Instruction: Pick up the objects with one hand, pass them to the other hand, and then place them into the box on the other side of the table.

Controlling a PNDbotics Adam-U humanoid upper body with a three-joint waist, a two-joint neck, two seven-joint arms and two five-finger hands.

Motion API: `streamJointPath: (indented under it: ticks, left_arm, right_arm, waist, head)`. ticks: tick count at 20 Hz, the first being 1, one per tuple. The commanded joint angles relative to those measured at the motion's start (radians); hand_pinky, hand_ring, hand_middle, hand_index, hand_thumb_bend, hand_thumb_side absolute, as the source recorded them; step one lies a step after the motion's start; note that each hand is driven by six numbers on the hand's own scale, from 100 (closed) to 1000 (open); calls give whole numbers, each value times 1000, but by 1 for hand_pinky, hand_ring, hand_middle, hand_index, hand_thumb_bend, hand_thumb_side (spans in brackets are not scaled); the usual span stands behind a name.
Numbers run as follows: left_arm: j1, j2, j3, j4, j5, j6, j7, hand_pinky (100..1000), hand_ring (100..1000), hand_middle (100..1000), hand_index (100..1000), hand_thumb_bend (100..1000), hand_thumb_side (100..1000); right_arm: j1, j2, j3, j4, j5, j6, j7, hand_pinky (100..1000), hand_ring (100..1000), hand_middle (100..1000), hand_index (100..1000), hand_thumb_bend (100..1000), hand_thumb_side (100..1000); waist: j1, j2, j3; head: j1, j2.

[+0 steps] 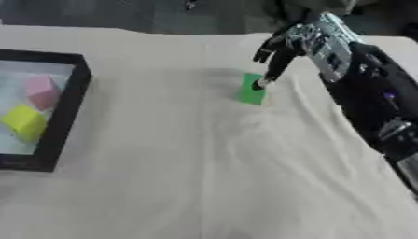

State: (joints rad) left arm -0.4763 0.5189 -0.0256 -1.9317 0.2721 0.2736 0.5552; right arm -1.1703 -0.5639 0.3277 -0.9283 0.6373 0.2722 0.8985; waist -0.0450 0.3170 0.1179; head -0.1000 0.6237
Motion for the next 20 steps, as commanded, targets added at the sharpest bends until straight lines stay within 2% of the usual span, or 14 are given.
streamJointPath:
  ticks: [1,9,20]
  left_arm:
    - [-18,11,5,-13,3,0,-3,739,814,851,891,121,777]
    - [-23,9,5,-17,3,0,-4,740,814,849,890,117,778]
    - [-26,6,2,-22,2,3,-5,741,815,850,887,112,781]
  right_arm:
    - [-19,-11,-12,3,29,-4,8,982,955,929,924,470,194]
    - [-20,2,-33,19,67,-10,8,982,956,929,922,487,186]
    - [-23,11,-72,37,183,-9,8,981,957,931,929,543,163]
  waist:
    - [-8,-4,3]
    - [-7,6,10]
    - [-6,19,20]
  head:
    - [-3,4]
    - [-5,0]
    - [-14,-14]
